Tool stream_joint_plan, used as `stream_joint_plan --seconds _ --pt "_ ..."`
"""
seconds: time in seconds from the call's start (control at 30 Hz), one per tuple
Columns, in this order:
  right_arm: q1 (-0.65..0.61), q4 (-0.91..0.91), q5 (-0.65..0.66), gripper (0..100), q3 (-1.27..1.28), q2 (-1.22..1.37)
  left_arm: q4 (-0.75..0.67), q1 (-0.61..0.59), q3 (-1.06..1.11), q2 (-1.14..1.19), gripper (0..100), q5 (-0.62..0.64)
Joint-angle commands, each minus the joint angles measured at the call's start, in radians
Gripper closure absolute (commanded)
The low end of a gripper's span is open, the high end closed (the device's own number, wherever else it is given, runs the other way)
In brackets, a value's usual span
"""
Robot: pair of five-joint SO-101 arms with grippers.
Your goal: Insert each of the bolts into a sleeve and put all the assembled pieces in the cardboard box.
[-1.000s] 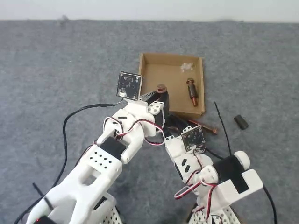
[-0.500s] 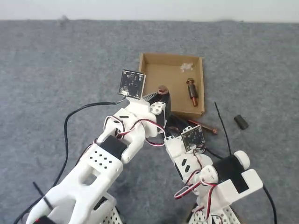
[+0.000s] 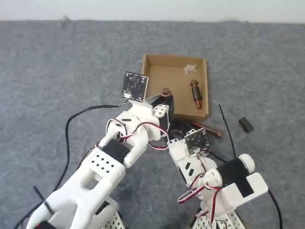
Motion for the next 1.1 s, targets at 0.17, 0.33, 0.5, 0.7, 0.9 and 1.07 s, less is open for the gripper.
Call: stream_joint_plan --seconds 0.17,0.33,0.5,0.7,0.9,1.07 --pt "0.064 -0.047 -0.005 99.2 0.025 -0.010 -0.080 0.000 -0.031 0.213 99 0.005" --pt "0.064 -0.068 -0.005 99.2 0.023 -0.002 -0.069 0.028 -0.025 0.238 99 -0.049" --pt "0.064 -0.067 -0.003 99.2 0.023 -0.002 -0.038 0.023 -0.054 0.238 99 -0.046" --pt "0.067 -0.070 -0.003 99.2 0.023 -0.002 -0.041 0.026 -0.067 0.236 99 -0.046" --pt "0.087 -0.068 -0.005 99.2 0.017 -0.002 -0.037 0.021 -0.096 0.196 99 -0.046" --pt "0.088 -0.074 -0.006 99.2 0.015 -0.002 0.011 0.040 -0.068 0.074 99 -0.046"
